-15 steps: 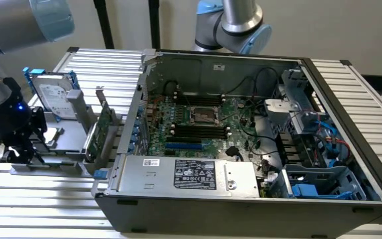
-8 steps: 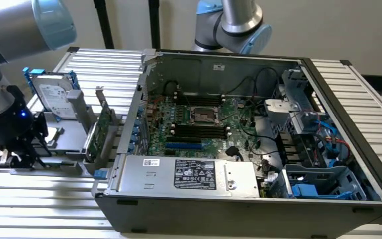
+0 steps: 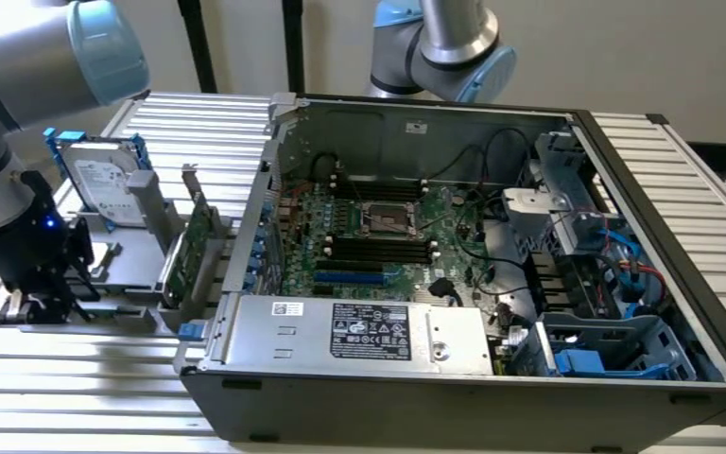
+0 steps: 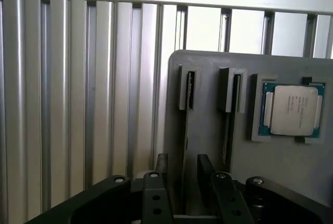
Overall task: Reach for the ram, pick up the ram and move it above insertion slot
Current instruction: 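Pick up the ram and move it above insertion slot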
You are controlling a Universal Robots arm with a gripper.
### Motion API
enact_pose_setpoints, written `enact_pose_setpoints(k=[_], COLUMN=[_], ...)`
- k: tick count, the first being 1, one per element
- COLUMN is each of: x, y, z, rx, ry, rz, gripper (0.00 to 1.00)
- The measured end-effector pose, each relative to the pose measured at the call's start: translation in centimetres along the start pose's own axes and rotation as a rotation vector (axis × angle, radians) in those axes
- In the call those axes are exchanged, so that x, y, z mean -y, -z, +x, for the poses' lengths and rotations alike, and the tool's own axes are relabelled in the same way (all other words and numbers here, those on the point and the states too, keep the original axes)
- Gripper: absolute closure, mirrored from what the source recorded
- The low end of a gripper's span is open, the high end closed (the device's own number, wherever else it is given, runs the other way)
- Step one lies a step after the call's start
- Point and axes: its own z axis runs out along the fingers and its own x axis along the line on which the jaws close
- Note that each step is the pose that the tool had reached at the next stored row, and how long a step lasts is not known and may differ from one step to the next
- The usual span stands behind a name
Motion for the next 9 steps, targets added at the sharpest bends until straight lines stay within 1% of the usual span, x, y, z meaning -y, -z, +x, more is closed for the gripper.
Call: enact_pose_setpoints(k=[9], x=[0.18], y=[-0.66], z=[-0.08], rx=[0.0041], ry=[0.011], rz=[-0.0017], gripper=[0.64])
